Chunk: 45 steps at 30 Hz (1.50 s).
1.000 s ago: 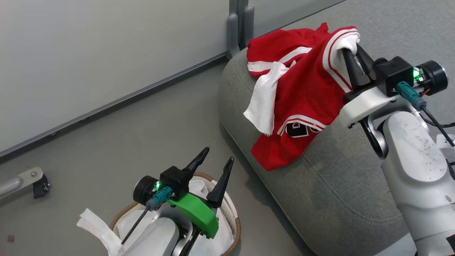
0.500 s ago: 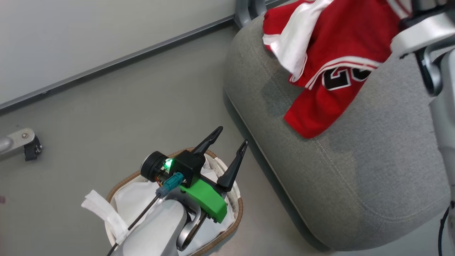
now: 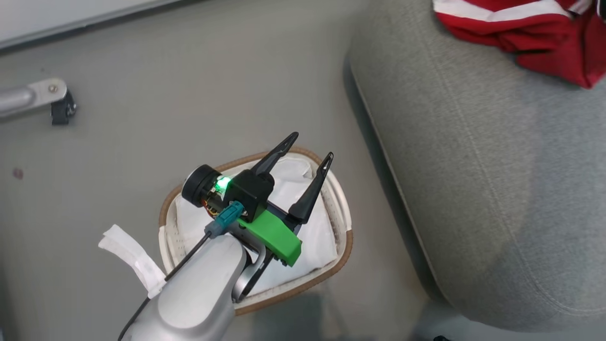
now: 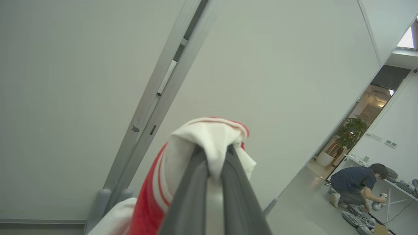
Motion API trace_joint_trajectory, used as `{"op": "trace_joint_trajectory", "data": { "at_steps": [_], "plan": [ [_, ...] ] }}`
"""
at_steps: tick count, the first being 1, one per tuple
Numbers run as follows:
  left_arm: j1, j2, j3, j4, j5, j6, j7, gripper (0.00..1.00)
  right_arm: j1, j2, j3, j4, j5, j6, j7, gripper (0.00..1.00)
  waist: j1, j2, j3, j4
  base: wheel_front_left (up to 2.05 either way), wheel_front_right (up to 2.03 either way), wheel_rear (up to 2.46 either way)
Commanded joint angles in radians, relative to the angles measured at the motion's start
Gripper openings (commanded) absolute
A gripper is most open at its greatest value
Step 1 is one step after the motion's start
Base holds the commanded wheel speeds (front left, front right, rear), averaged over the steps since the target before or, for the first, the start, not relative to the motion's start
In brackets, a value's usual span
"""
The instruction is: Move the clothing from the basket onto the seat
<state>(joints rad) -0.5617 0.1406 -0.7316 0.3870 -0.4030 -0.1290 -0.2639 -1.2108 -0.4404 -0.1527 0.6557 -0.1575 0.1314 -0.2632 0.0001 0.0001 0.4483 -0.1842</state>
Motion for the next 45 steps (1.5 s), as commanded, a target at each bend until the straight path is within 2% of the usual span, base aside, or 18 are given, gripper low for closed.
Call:
{"op": "trace_joint_trajectory", "data": {
  "at_steps": [1,8,17,18,19,20,21,28,34,40,45],
  "plan": [
    [-0.023,0.005,0.006,-0.005,0.011,-0.003,-0.001,1.00,0.026,0.009,-0.008,0.021,-0.006,-0.001,-0.002,0.00,-0.0001,-0.0001,0.089,0.079,0.00,0.00,0.00],
    [-0.036,0.012,0.025,-0.013,0.021,-0.003,-0.001,1.00,0.133,0.068,-0.035,0.095,-0.033,-0.001,-0.002,0.00,-0.0001,-0.0001,0.136,0.079,0.00,0.00,0.00],
    [-0.036,0.008,0.051,-0.015,0.026,-0.003,-0.001,1.00,0.260,0.130,-0.045,0.104,-0.031,-0.001,-0.002,0.00,-0.0001,-0.0001,0.139,0.048,0.00,0.00,0.00],
    [-0.035,0.009,0.055,-0.017,0.028,-0.003,-0.001,1.00,0.268,0.135,-0.046,0.103,-0.036,-0.001,-0.002,0.11,-0.0001,-0.0001,0.136,0.045,0.00,0.00,0.00],
    [-0.031,0.009,0.061,-0.019,0.028,-0.003,-0.001,1.00,0.277,0.140,-0.046,0.101,-0.041,-0.001,-0.002,0.34,-0.0001,-0.0001,0.132,0.041,0.00,0.00,0.00],
    [-0.026,0.008,0.065,-0.018,0.027,-0.003,-0.001,1.00,0.282,0.144,-0.046,0.100,-0.041,-0.001,-0.002,0.34,-0.0001,-0.0001,0.127,0.038,0.00,0.00,0.00],
    [-0.021,0.007,0.068,-0.018,0.027,-0.003,-0.001,1.00,0.288,0.147,-0.045,0.096,-0.043,-0.001,-0.002,1.00,-0.0001,-0.0001,0.121,0.036,0.00,0.00,0.00],
    [0.012,-0.004,0.115,-0.030,0.015,-0.003,-0.001,1.00,0.345,0.168,-0.020,0.050,-0.041,-0.001,-0.002,1.00,-0.0001,-0.0001,0.058,0.026,0.00,0.00,0.00],
    [0.060,-0.024,0.200,-0.036,0.004,-0.003,-0.001,1.00,0.390,0.168,0.012,0.007,-0.030,-0.001,-0.002,1.00,-0.0001,-0.0001,-0.029,0.029,0.00,0.00,0.00],
    [0.113,-0.046,0.295,-0.028,0.029,-0.001,-0.001,1.00,0.420,0.177,0.045,-0.030,-0.022,-0.001,-0.002,1.00,-0.0001,-0.0001,-0.130,0.053,0.00,0.00,0.00],
    [0.167,-0.059,0.382,-0.005,0.050,0.015,-0.001,1.00,0.453,0.208,0.077,-0.052,0.005,-0.001,-0.002,1.00,-0.0001,-0.0001,-0.209,0.086,0.00,0.00,0.00]
  ]
}}
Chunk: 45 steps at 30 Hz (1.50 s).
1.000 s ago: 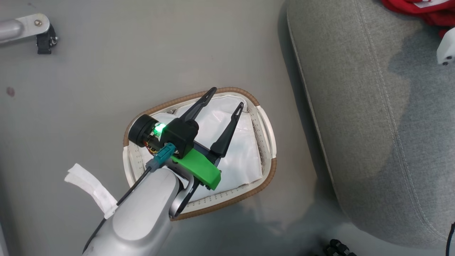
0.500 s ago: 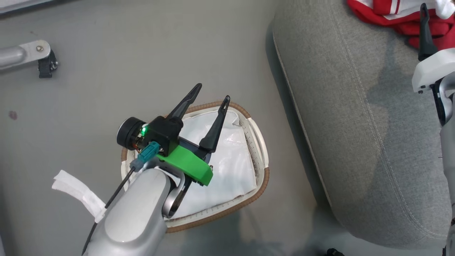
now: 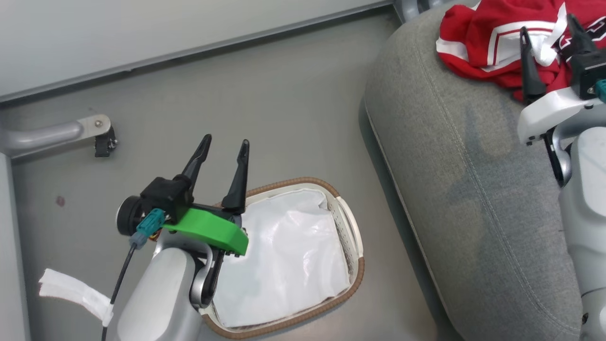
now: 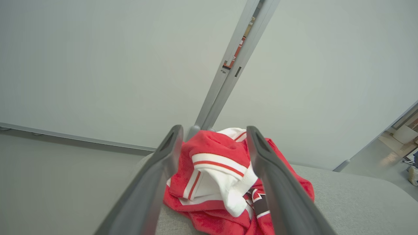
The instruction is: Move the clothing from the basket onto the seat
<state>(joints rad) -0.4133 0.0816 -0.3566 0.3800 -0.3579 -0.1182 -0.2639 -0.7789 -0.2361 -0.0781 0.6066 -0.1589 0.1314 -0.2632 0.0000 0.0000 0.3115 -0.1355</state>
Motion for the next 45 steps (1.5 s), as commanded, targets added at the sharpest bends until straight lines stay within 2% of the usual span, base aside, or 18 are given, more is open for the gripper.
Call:
{"op": "trace_joint_trajectory", "data": {
  "at_steps": [1,7,13,18,21,33,45],
  "plan": [
    [0.029,-0.002,0.024,0.003,0.008,0.005,-0.001,1.00,0.029,0.011,0.006,-0.005,0.014,-0.001,-0.002,1.00,0.0000,0.0000,-0.084,0.045,0.00,0.00,0.00],
    [0.111,-0.013,0.140,0.007,0.026,0.021,-0.001,1.00,0.102,0.090,0.012,-0.033,0.047,-0.001,-0.002,1.00,0.0000,0.0000,-0.155,0.094,0.00,0.00,0.00],
    [0.215,-0.019,0.269,-0.004,0.027,0.017,-0.001,1.00,0.222,0.165,0.012,-0.076,0.097,-0.001,-0.002,1.00,0.0000,0.0000,-0.207,0.123,0.00,0.00,0.00],
    [0.299,-0.023,0.348,-0.015,0.036,0.012,-0.001,1.00,0.333,0.184,0.043,-0.111,0.140,-0.001,-0.002,1.00,0.0000,0.0000,-0.235,0.133,0.00,0.00,0.00],
    [0.345,-0.026,0.373,-0.018,0.045,0.005,-0.001,1.00,0.401,0.183,0.076,-0.133,0.206,-0.001,-0.002,1.00,0.0000,0.0000,-0.247,0.137,0.00,0.00,0.00],
    [0.425,-0.031,0.370,-0.031,0.016,-0.004,-0.001,1.00,0.583,0.184,0.116,-0.190,0.302,-0.001,-0.002,1.00,0.0000,0.0000,-0.288,0.137,0.00,0.00,0.00],
    [0.446,-0.031,0.363,-0.015,-0.006,-0.002,-0.001,1.00,0.620,0.184,0.143,-0.198,0.316,-0.001,-0.002,1.00,0.0000,0.0000,-0.298,0.129,0.00,0.00,0.00]
  ]
}}
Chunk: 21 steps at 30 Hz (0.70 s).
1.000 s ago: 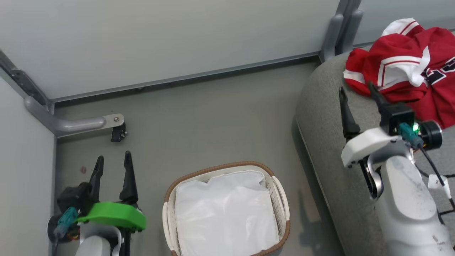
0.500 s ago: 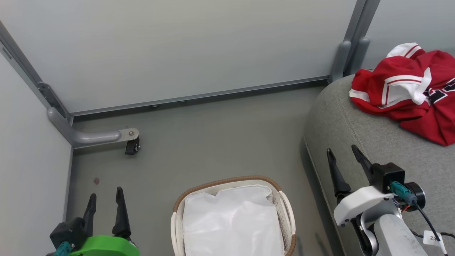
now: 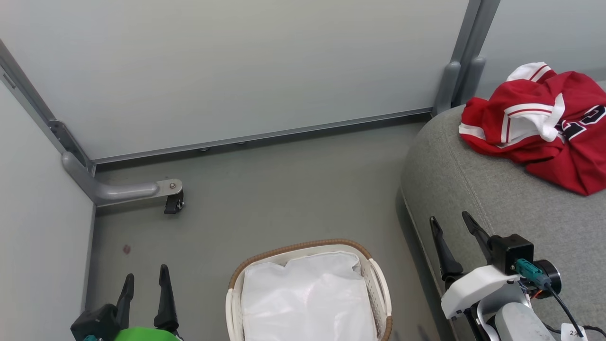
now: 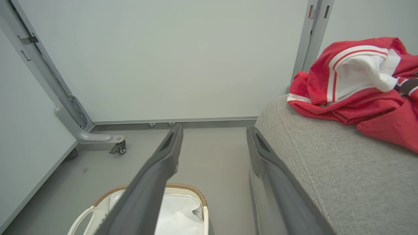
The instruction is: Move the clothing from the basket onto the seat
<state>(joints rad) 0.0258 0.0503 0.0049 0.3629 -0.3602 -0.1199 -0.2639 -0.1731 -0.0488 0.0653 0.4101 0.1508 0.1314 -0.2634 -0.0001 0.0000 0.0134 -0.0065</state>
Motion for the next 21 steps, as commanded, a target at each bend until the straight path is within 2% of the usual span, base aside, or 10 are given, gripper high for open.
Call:
{"op": "trace_joint_trajectory", "data": {
  "at_steps": [1,6,7,10,21],
  "plan": [
    [0.005,0.001,0.002,0.003,-0.005,-0.001,-0.001,1.00,0.014,-0.003,-0.001,-0.001,0.007,-0.001,-0.002,1.00,0.0001,0.0000,0.000,0.001,0.00,0.00,0.00],
    [0.009,0.001,0.001,0.003,-0.009,-0.002,-0.001,1.00,0.017,-0.003,-0.003,0.000,0.010,-0.001,-0.002,1.00,0.0001,0.0000,-0.005,0.002,0.00,0.00,0.00],
    [0.000,0.000,-0.001,0.005,-0.007,0.000,0.000,0.00,0.001,0.000,-0.001,0.003,0.006,0.000,0.000,0.00,0.0001,0.0000,-0.005,0.002,0.00,0.00,0.00],
    [0.002,-0.003,-0.002,0.027,-0.014,0.000,0.003,0.00,0.010,0.005,-0.002,0.025,0.013,0.000,0.004,0.00,0.0001,0.0000,-0.005,0.002,0.00,0.00,0.00],
    [-0.022,-0.003,0.017,0.007,-0.198,-0.002,0.060,0.00,0.016,0.003,-0.031,-0.002,0.228,0.000,0.062,0.00,0.0001,0.0000,-0.006,0.002,0.00,0.00,0.00]
  ]
}}
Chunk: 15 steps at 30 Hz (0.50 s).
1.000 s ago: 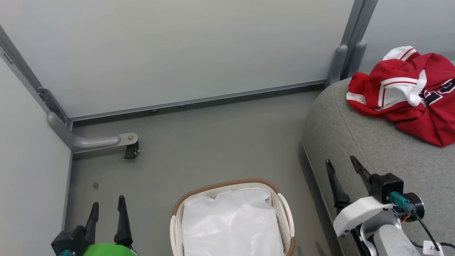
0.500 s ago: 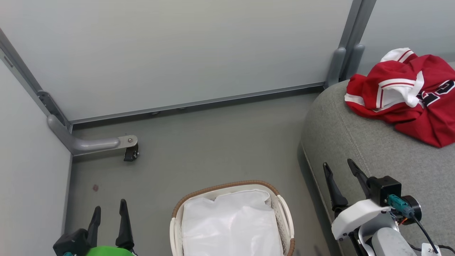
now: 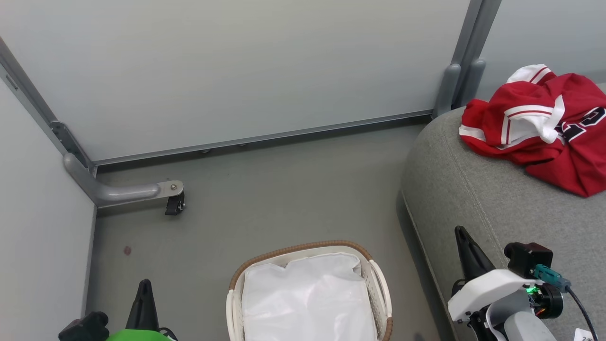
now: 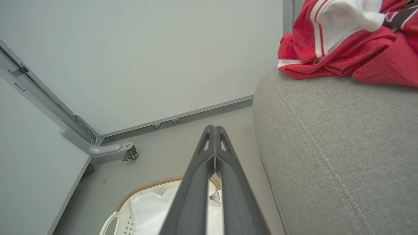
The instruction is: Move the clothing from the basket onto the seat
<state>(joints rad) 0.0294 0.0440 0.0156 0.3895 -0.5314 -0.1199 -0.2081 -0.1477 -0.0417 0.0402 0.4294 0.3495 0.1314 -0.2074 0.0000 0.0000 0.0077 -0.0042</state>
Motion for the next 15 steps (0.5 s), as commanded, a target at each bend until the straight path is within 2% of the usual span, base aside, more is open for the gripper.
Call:
{"op": "trace_joint_trajectory", "data": {
  "at_steps": [1,15],
  "plan": [
    [-0.027,0.004,0.007,-0.021,-0.040,-0.002,0.008,0.00,-0.008,-0.004,-0.008,-0.024,0.046,0.000,0.009,0.00,0.0000,0.0000,0.000,0.000,0.00,0.00,0.00],
    [-0.049,0.005,0.024,-0.047,-0.238,-0.004,0.067,0.00,0.002,-0.005,-0.034,-0.059,0.278,0.000,0.067,0.00,0.0000,0.0000,-0.001,0.001,0.00,0.00,0.00]
  ]
}}
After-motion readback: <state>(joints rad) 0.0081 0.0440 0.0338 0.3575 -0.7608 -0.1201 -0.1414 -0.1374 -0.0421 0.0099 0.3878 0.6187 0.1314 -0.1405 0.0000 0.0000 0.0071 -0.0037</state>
